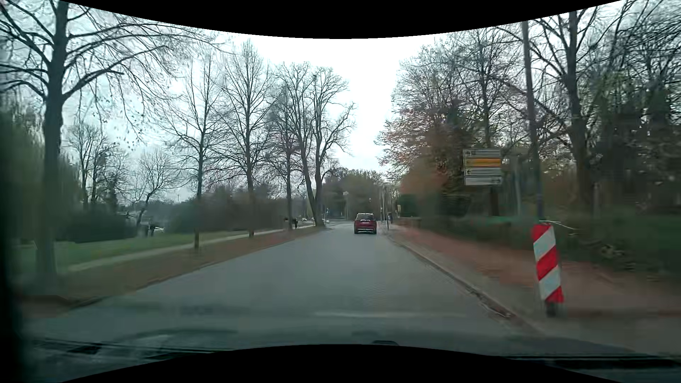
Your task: Follow the waypoints while adhering to traffic rules and regulations
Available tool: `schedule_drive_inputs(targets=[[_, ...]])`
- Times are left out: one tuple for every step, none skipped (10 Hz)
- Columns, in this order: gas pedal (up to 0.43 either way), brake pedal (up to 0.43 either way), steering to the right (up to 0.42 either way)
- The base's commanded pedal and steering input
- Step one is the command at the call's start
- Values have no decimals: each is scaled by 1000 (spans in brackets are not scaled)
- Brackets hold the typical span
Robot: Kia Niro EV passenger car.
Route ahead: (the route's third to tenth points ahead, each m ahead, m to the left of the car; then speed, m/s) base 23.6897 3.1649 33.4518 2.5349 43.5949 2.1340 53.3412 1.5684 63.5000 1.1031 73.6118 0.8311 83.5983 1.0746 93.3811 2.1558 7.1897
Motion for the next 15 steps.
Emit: schedule_drive_inputs(targets=[[138,0,-5],[138,0,-5],[130,0,-4],[130,0,0],[130,0,0],[130,0,0],[130,0,0],[130,0,1],[130,0,1],[130,0,1],[130,0,1],[130,0,1],[130,0,2],[130,0,3],[130,0,3]])
